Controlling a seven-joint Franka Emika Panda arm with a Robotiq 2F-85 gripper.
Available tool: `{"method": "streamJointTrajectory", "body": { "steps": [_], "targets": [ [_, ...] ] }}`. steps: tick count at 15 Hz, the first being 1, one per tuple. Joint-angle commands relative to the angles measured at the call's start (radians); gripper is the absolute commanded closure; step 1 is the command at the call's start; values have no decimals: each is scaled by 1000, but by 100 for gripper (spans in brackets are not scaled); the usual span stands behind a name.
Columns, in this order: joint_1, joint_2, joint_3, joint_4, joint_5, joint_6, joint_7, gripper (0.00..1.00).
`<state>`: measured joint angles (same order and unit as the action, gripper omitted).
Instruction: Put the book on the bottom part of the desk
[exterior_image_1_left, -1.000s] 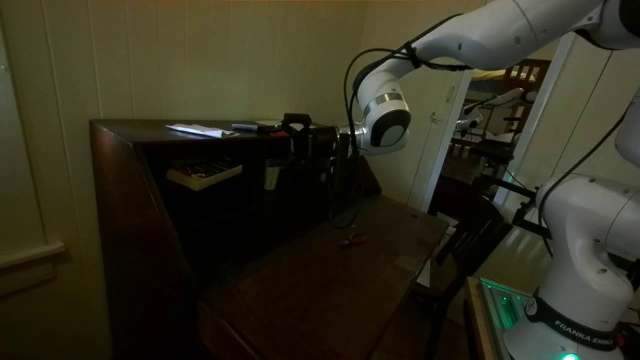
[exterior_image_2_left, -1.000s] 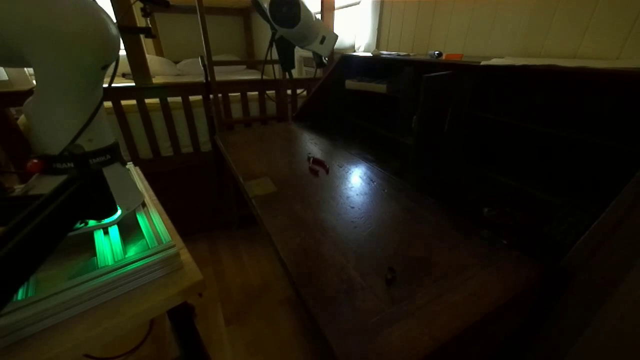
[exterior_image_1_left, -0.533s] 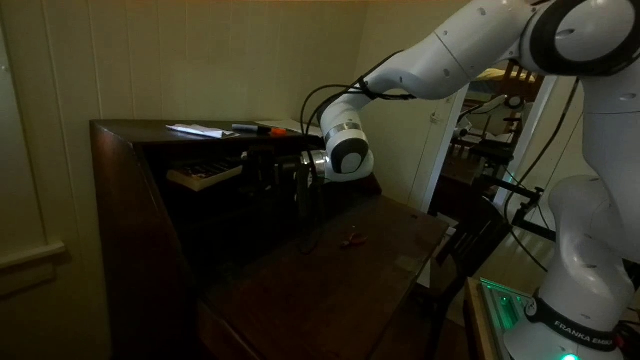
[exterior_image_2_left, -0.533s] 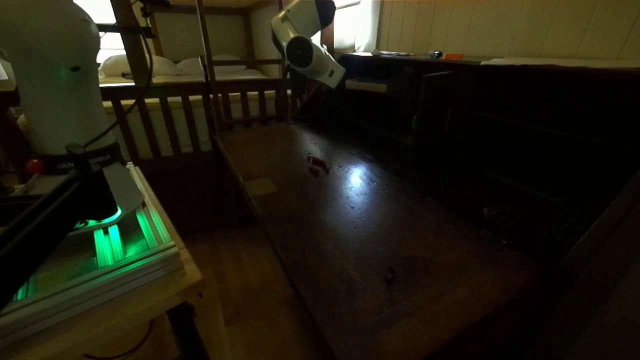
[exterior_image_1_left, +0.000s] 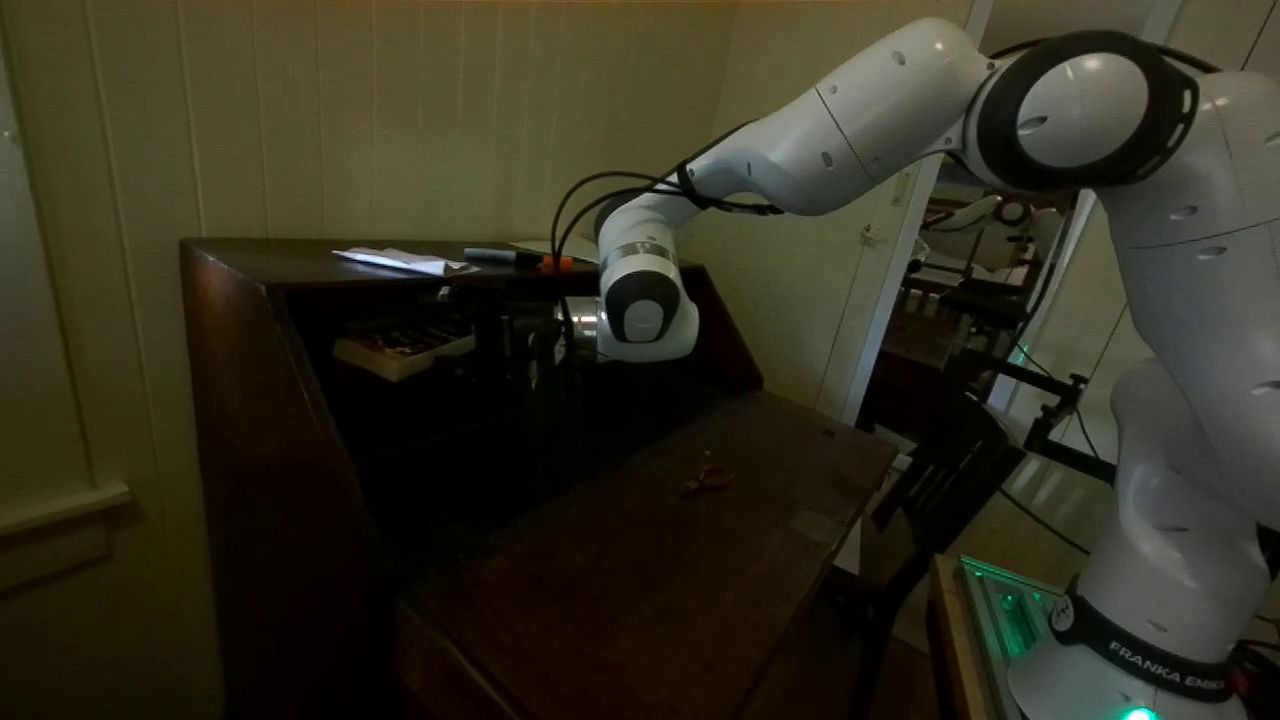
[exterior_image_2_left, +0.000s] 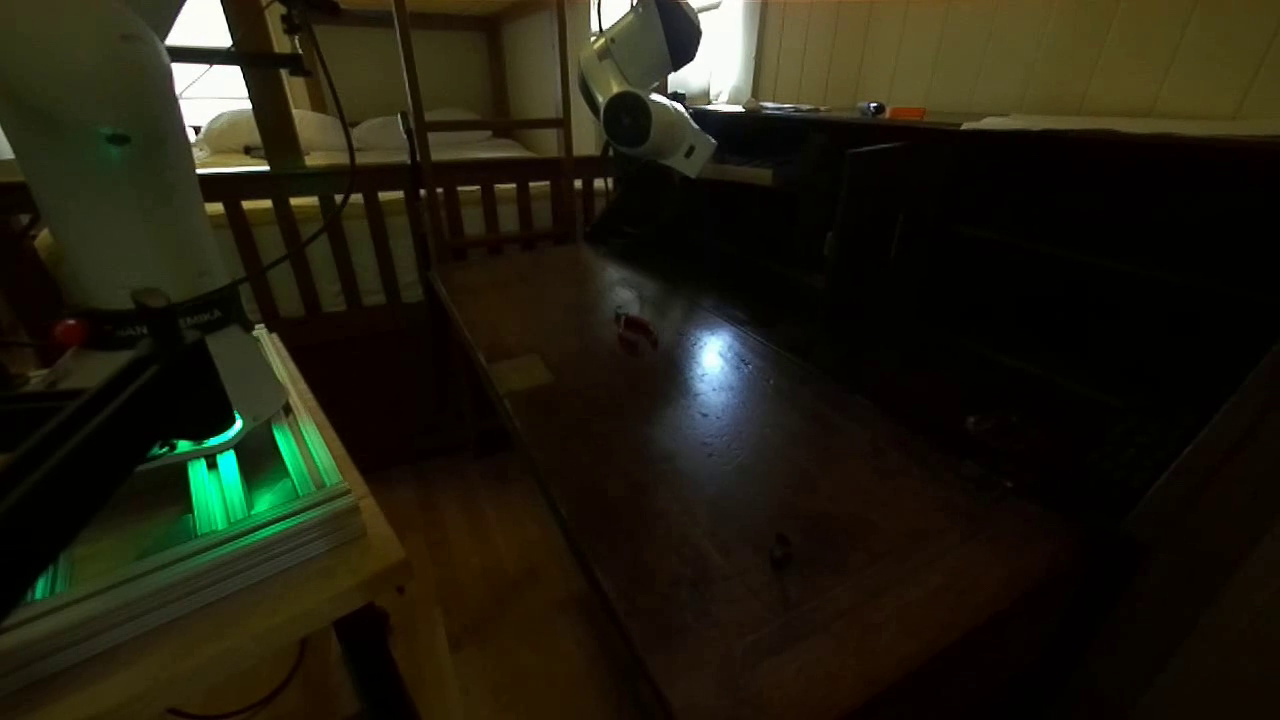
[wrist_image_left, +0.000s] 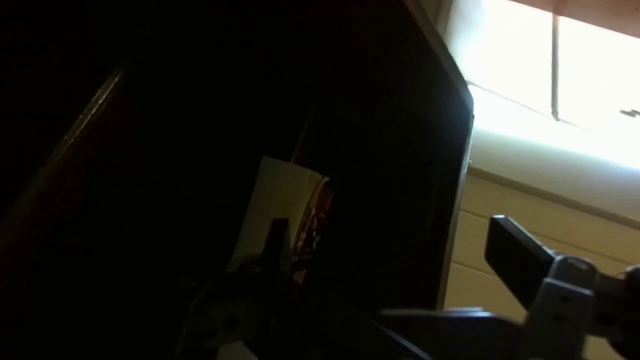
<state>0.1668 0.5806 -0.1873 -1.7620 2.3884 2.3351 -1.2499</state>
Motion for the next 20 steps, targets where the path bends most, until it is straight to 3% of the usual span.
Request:
{"method": "streamJointTrajectory", "body": {
  "steps": [1, 8, 18, 19, 20],
  "targets": [
    [-29, 77, 39, 105, 49, 52, -17, 0],
    [-25, 79, 44, 126, 1, 152, 17, 0],
    [-35, 173, 44, 223, 20, 167, 32, 0],
    [-36, 180, 43, 234, 26, 160, 25, 7],
    [-37, 189, 44, 247, 28, 159, 23, 26]
  ]
}}
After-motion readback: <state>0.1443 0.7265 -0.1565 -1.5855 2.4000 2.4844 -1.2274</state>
